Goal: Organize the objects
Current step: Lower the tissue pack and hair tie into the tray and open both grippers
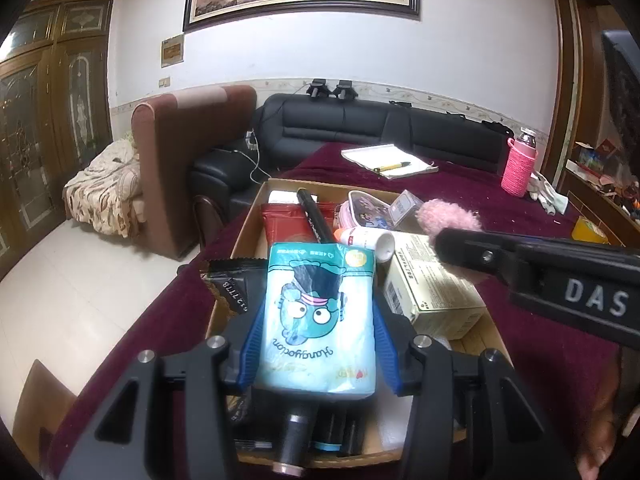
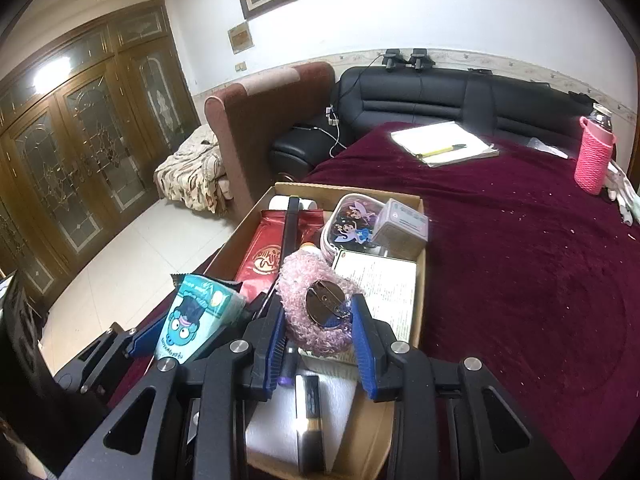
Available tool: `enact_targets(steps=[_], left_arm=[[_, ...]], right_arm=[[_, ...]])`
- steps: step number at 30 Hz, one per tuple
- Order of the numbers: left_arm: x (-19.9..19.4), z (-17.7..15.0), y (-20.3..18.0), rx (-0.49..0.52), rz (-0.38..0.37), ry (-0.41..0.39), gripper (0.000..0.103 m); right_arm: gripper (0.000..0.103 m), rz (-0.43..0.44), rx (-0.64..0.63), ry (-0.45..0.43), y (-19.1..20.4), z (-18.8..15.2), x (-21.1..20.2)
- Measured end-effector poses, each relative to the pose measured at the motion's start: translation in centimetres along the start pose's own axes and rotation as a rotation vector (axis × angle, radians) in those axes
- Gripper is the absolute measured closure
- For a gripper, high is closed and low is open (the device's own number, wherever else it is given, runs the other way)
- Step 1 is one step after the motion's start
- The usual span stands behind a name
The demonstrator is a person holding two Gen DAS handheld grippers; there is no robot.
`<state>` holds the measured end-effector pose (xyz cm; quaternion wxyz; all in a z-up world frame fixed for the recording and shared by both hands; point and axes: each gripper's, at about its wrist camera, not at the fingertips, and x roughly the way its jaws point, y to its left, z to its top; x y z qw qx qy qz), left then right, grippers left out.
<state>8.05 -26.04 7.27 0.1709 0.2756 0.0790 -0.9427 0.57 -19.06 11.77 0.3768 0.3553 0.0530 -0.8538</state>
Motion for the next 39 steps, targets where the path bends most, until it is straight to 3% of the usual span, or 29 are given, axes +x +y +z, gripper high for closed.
enact_targets(steps=[26, 39], left_arm=[[0.8, 0.1, 0.1, -0.002, 0.018, 0.019, 0.055], [0.8, -0.1, 0.5, 0.011, 0.040, 0.017, 0.054]], right_arm=[[0.068, -0.025, -0.004, 0.078, 0.5, 3.3, 6.6], [0.066, -0.065, -0.089, 0.082, 1.6, 3.9, 8.2]])
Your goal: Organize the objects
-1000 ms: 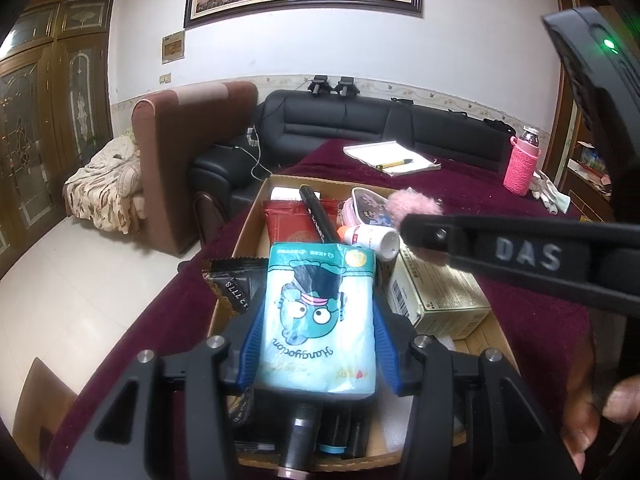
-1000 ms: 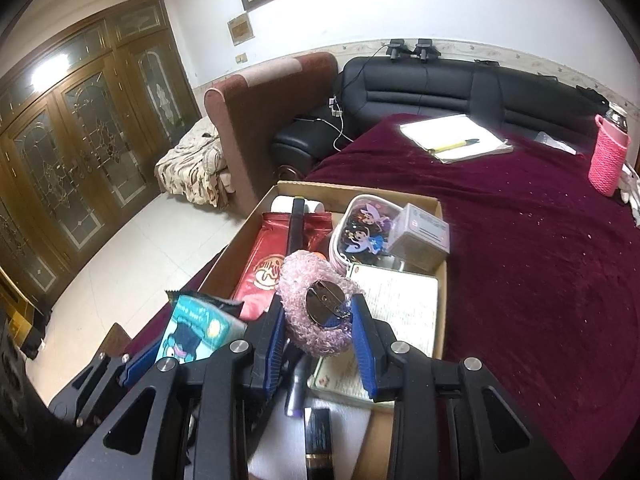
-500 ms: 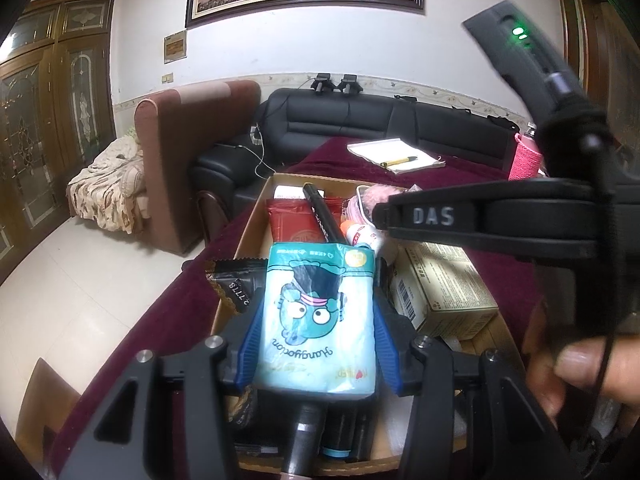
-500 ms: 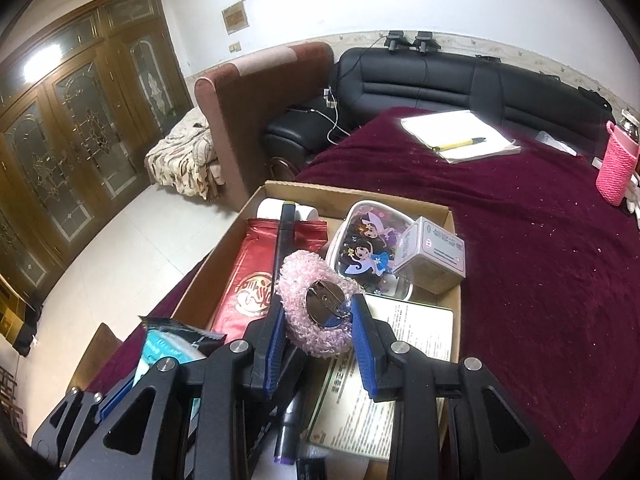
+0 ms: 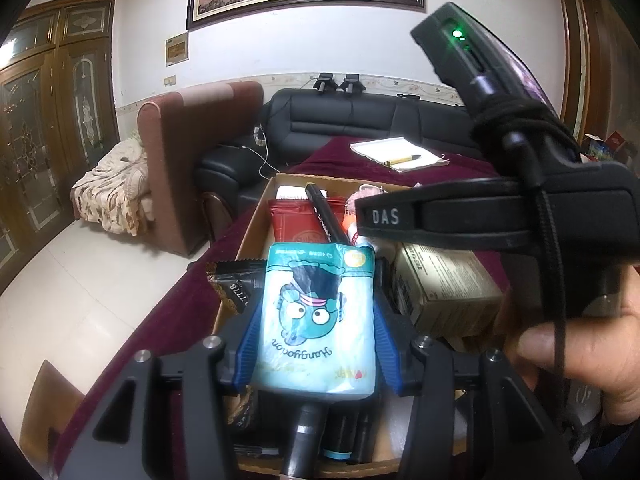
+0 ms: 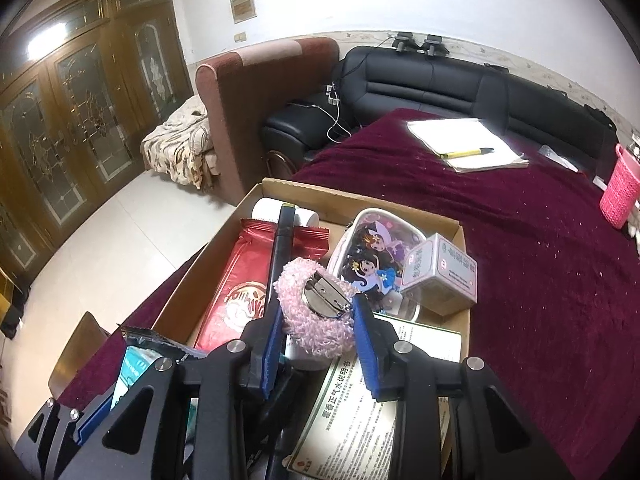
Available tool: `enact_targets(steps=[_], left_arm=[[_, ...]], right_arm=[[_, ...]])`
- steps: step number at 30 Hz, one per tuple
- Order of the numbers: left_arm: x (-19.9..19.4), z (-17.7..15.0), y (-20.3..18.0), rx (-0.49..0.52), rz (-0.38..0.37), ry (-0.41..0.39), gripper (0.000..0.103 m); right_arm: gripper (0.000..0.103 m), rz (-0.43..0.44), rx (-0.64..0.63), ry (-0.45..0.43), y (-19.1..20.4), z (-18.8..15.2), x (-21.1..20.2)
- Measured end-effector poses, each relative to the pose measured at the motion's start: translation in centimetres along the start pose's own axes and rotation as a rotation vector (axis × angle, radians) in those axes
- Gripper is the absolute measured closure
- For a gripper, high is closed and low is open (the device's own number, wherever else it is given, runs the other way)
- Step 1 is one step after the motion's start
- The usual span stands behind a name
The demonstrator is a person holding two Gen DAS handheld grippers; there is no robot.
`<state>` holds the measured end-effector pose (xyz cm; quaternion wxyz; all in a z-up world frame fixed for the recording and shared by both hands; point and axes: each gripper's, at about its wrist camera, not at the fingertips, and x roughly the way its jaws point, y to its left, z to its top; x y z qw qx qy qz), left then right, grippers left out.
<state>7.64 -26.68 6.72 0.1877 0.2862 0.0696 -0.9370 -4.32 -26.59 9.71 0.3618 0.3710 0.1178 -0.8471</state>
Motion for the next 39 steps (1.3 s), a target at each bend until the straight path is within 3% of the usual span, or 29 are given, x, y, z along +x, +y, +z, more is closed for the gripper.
enact_targets(steps=[12, 16, 19, 22, 24, 26, 36, 39], left_arm=[[0.0, 0.0, -0.1, 0.002, 0.008, 0.000, 0.051], [0.0, 0.0, -0.2, 0.002, 0.010, 0.001, 0.038], [-0.1, 0.1, 0.0, -0.002, 0.011, -0.003, 0.036], [-0.3, 0.0, 0.1, -0.002, 0.010, -0.001, 0.034], [-0.4, 0.1, 0.1, -0.003, 0.005, -0.007, 0.031], [-0.6, 0.1, 0.2, -0.004, 0.003, -0.014, 0.024], [-2.0, 0.2, -0.8, 0.018, -0.029, -0.055, 0.015], [-3.2, 0.3, -1.2, 0.021, -0.038, -0.086, 0.006]], right_arm=[[0.059, -0.001, -0.018, 0.015, 0.1, 0.7, 0.4], [0.054, -0.009, -0.017, 0.016, -0.2, 0.6, 0.1], [0.050, -0.004, -0.022, 0.011, -0.1, 0.5, -0.4], [0.038, -0.006, -0.033, -0.004, 0.0, 0.3, -1.2], [0.020, -0.015, -0.036, -0.024, 0.2, 0.3, -1.9], [0.014, -0.027, -0.036, -0.048, 0.3, 0.2, -2.7], [0.006, -0.046, 0.011, -0.112, -1.4, -0.6, -7.1], [0.000, -0.073, 0.051, -0.148, -2.2, -1.3, -9.1]])
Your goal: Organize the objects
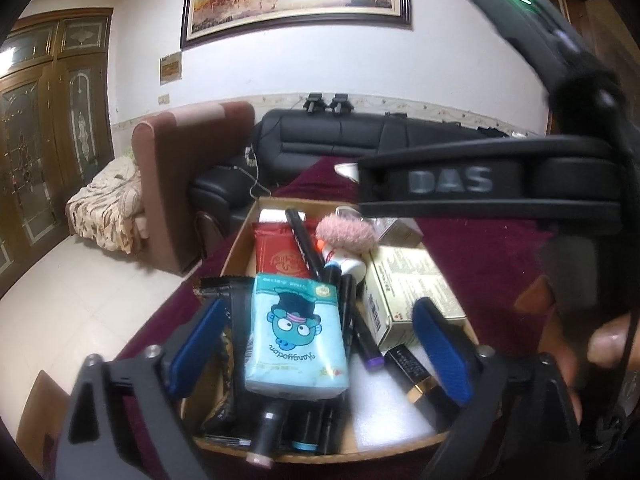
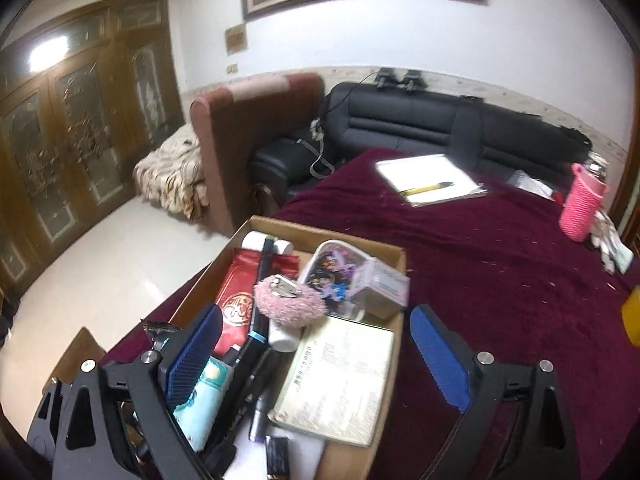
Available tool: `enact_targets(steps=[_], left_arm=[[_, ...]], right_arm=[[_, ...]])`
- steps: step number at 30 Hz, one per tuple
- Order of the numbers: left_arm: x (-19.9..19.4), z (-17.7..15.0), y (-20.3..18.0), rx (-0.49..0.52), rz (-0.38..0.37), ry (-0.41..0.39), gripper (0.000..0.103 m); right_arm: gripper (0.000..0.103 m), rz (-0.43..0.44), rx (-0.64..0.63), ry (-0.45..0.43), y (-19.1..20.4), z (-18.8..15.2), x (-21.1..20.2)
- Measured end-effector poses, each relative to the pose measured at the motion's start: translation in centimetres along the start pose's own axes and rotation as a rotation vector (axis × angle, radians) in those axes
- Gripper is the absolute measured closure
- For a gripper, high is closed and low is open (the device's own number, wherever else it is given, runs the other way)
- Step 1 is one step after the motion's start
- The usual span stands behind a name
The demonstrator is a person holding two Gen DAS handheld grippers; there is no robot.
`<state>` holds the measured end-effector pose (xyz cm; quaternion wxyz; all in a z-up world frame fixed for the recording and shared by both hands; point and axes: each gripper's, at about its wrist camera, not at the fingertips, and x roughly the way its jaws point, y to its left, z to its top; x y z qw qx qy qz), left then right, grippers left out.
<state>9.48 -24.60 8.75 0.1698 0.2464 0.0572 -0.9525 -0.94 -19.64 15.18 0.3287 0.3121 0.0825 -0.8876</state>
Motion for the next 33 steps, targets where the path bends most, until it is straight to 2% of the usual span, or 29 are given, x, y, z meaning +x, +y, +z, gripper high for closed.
enact_targets(steps=[3, 4, 8, 11, 14, 16, 21, 24, 27, 33], left_arm=[[-1.1, 0.2, -0.1, 0.003, -0.038, -0.021, 0.001], [-1.5, 0.2, -0.1, 0.007, -0.030, -0.026, 0.000], [-3.0, -0.2, -0.5, 0.082, 0.109, -0.010, 0.000], [-4.1, -0.6, -0.6, 0.095, 0.179, -0.009, 0.000], [-5.8, -1.2, 0.0, 0.071, 0.147, -0.017, 0.000], [-7.1, -1.6, 0.5, 0.039, 0.120, -0.026, 0.000], [-8.2, -2.8, 1.3, -0.013, 0.105, 0.004, 0.000], [-8.1, -3.3, 1.2, 0.001, 0.114, 0.018, 0.000], [-8.1, -3.4, 0.9, 0.025, 0.108, 0.028, 0.000], [-8.3, -3.5, 1.2, 0.021, 0.148, 0.012, 0.000]], right_arm=[[0.000, -0.026, 0.050, -0.030, -1.1, -0.9, -2.4], [0.000, -0.030, 0.070, -0.030, -1.5, -1.5, -3.1], [0.000, -0.045, 0.103, -0.030, -2.2, -3.9, -5.6], [0.000, -0.081, 0.075, -0.019, -2.2, -5.9, -7.2], [0.000, -0.083, 0.038, -0.021, -1.8, -8.1, -8.7], [0.000, -0.111, 0.001, -0.060, -1.2, -9.7, -10.2], [0.000, -0.194, -0.104, -0.117, 0.8, -12.2, -12.1], [0.000, -0.221, -0.183, -0.142, 2.4, -12.9, -12.7], [0.000, -0.214, -0.206, -0.149, 2.8, -13.2, -12.9], [0.000, -0.183, -0.194, -0.149, 2.8, -13.4, -12.7]])
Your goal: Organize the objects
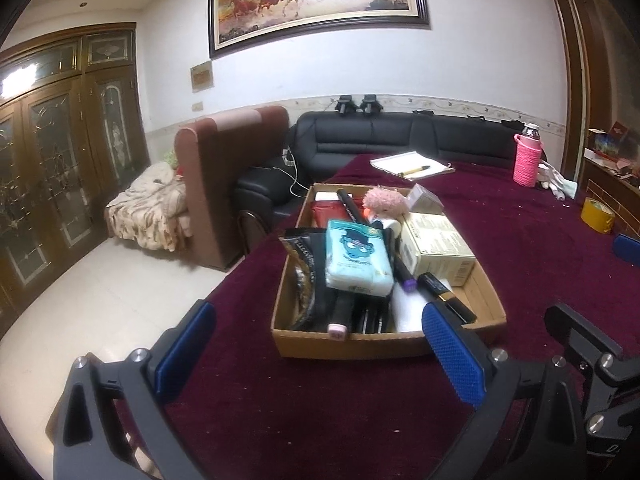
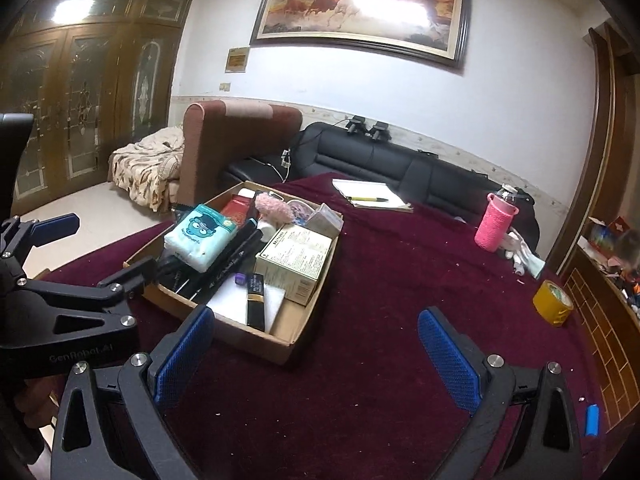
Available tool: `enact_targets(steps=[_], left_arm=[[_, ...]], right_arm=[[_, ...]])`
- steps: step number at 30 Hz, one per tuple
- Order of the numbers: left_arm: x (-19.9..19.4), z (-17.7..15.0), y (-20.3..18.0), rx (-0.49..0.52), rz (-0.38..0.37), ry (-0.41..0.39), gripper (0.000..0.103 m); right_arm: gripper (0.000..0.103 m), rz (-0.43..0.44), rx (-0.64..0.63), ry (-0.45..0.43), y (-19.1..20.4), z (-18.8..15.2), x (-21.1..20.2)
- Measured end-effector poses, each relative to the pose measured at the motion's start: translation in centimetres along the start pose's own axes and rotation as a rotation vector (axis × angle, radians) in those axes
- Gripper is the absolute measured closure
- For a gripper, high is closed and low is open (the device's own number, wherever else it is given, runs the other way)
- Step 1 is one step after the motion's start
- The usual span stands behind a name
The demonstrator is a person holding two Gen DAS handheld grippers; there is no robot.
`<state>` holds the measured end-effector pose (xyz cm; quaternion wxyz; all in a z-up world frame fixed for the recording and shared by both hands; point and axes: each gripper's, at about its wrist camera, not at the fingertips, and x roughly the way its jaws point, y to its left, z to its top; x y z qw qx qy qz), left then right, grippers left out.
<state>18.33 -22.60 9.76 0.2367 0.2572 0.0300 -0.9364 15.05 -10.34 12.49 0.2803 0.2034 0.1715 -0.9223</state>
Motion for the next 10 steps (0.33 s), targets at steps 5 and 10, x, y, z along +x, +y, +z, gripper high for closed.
enact_targets(steps=[5, 10], left_arm=[[0.21, -0.09, 0.47, -0.009, -0.001, 0.014, 0.000], [-0.19, -0.45, 0.20, 0.021, 0.006, 0.004, 0.000]], right_arm=[[0.000, 0.021, 0.015, 0.000, 0.32, -0.09, 0.08], [0.000, 0.033, 0.009, 0.001, 0.95, -0.14, 0.22]])
